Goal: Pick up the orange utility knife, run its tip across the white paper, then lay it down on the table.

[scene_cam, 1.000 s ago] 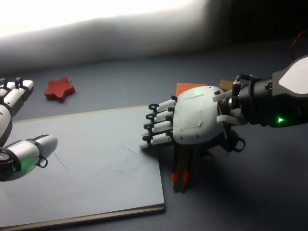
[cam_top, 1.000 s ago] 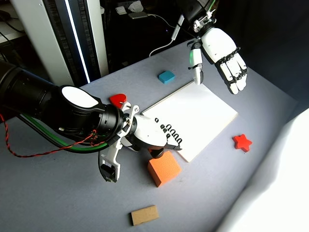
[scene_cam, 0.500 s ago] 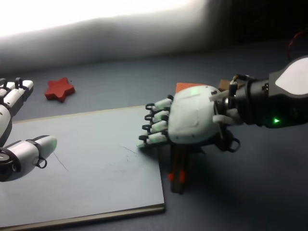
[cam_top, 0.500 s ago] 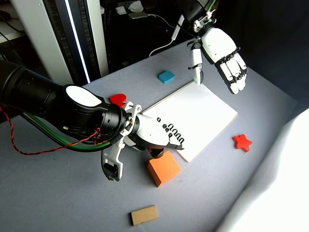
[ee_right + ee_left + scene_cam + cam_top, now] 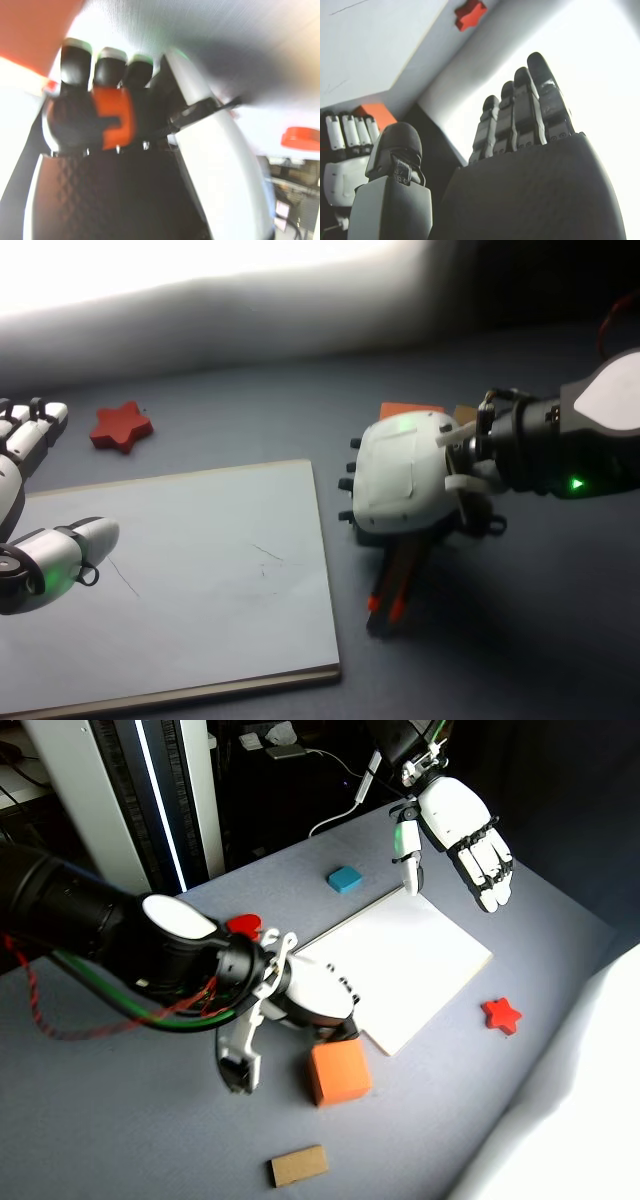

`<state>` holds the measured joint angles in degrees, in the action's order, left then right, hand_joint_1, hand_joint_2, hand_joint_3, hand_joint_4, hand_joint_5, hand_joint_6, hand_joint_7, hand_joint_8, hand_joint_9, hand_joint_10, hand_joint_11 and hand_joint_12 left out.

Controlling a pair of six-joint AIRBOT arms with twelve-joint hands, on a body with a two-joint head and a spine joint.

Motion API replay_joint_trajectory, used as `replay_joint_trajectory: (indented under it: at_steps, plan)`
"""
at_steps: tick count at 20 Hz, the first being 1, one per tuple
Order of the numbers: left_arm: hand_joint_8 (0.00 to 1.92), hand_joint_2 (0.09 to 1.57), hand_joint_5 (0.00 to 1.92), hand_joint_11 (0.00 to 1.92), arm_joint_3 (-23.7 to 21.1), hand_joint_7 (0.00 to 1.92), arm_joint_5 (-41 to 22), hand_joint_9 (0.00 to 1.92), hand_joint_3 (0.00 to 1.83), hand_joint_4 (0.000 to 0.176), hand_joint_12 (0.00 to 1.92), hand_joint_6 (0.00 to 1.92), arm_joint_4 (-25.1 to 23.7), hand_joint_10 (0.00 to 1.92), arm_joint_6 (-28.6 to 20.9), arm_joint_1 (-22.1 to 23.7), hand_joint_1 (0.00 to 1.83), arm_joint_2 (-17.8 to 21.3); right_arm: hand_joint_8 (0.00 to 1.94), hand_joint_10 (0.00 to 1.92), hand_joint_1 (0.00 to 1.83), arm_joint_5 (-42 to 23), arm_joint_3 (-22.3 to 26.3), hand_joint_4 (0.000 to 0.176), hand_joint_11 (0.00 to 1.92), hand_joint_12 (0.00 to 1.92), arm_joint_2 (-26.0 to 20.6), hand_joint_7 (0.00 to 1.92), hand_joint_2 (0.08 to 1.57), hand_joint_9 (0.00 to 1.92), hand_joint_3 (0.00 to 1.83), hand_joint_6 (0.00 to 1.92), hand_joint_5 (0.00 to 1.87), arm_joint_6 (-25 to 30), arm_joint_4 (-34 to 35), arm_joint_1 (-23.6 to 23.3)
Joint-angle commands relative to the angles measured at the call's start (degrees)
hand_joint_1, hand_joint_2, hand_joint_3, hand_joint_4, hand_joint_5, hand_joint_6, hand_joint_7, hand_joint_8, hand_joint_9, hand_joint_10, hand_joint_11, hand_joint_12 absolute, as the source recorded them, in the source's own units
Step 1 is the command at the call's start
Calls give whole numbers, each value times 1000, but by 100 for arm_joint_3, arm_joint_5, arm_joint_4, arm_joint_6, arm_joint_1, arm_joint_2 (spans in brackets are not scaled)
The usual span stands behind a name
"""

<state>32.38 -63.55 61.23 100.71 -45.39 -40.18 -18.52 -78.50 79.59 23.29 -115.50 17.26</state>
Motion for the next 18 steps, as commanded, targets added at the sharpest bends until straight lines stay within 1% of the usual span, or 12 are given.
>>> replay_joint_trajectory:
  at_steps: [1, 3, 5, 7, 8, 9, 11, 13, 14, 15, 17, 18]
  plan:
    - [0, 1286, 0, 0, 50, 20, -575, 101, 1, 45, 660, 0, -250, 0, 24, 58, 165, 16, 1941, 1921, 1517, 137, 41, 169, 1911, 1921, -46, 1725, 829, 1840, 911, 1921, 1406, -44, 142, -98]
    - [3, 1279, 0, 0, 56, 32, -588, 115, 0, 45, 717, 0, -250, 5, 24, 62, 183, 16, 1941, 1921, 1494, 76, 113, 176, 1916, 1921, -166, 1762, 971, 1870, 659, 1921, 1432, -63, 173, -200]
    - [1, 1278, 0, 0, 58, 29, -588, 113, 0, 49, 726, 0, -250, 3, 24, 64, 175, 15, 1941, 1921, 1541, 87, 219, 176, 1921, 1921, -281, 1776, 980, 1876, 628, 1921, 1462, -220, 387, -272]
    - [2, 1280, 0, 0, 58, 34, -588, 115, 0, 46, 693, 0, -250, 3, 24, 65, 163, 13, 1941, 1921, 1533, 222, 410, 176, 1921, 1921, -417, 1809, 992, 1893, 683, 1921, 1478, -426, 716, -345]
    - [5, 1280, 0, 0, 59, 41, -588, 119, 0, 44, 692, 0, -250, 4, 24, 66, 164, 12, 1941, 1921, 1537, 286, 524, 176, 1921, 1921, -487, 1812, 971, 1891, 719, 1921, 1483, -1251, 1671, -357]
    - [1, 1281, 0, 0, 59, 35, -588, 111, 0, 47, 656, 0, -250, 1, 24, 67, 180, 12, 1941, 1921, 1544, 283, 560, 176, 1921, 1921, -509, 1807, 959, 1890, 732, 1921, 1467, -1661, 2177, -354]
    - [0, 1282, 0, 0, 59, 33, -588, 106, 1, 50, 637, 0, -250, 0, 24, 72, 174, 8, 1941, 1921, 1552, 206, 587, 176, 1920, 1921, -522, 1792, 938, 1879, 742, 1921, 1477, -3913, 4097, -286]
    - [3, 1282, 0, 0, 60, 40, -588, 116, 1, 46, 639, 0, -249, 4, 24, 82, 166, 1, 1941, 1921, 1548, 178, 589, 176, 1917, 1921, -458, 1779, 939, 1868, 754, 1921, 1460, -5510, 5493, -254]
    - [1, 1287, 0, 0, 60, 37, -588, 106, 2, 43, 610, 0, -249, 2, 24, 86, 156, 0, 1941, 1921, 1550, 178, 590, 176, 1911, 1921, -406, 1767, 938, 1859, 756, 1921, 1453, -6191, 6134, -246]
    - [2, 1287, 0, 0, 60, 41, -588, 109, 1, 45, 622, 0, -249, 3, 24, 91, 151, -3, 1941, 1921, 1542, 179, 589, 176, 1907, 1921, -359, 1761, 945, 1854, 755, 1921, 1447, -6656, 6587, -245]
    - [2, 1289, 0, 0, 57, 46, -588, 97, 1, 44, 609, 0, -246, 3, 23, 108, 142, -8, 1941, 1921, 1533, 143, 572, 176, 1904, 1921, -155, 1758, 936, 1849, 753, 1921, 1455, -8182, 8082, -237]
    - [3, 1286, 0, 0, 56, 55, -588, 110, 0, 44, 637, 0, -244, 6, 23, 118, 148, -13, 1941, 1921, 1553, 95, 548, 176, 1889, 1921, -37, 1743, 917, 1835, 751, 1921, 1442, -8704, 8535, -234]
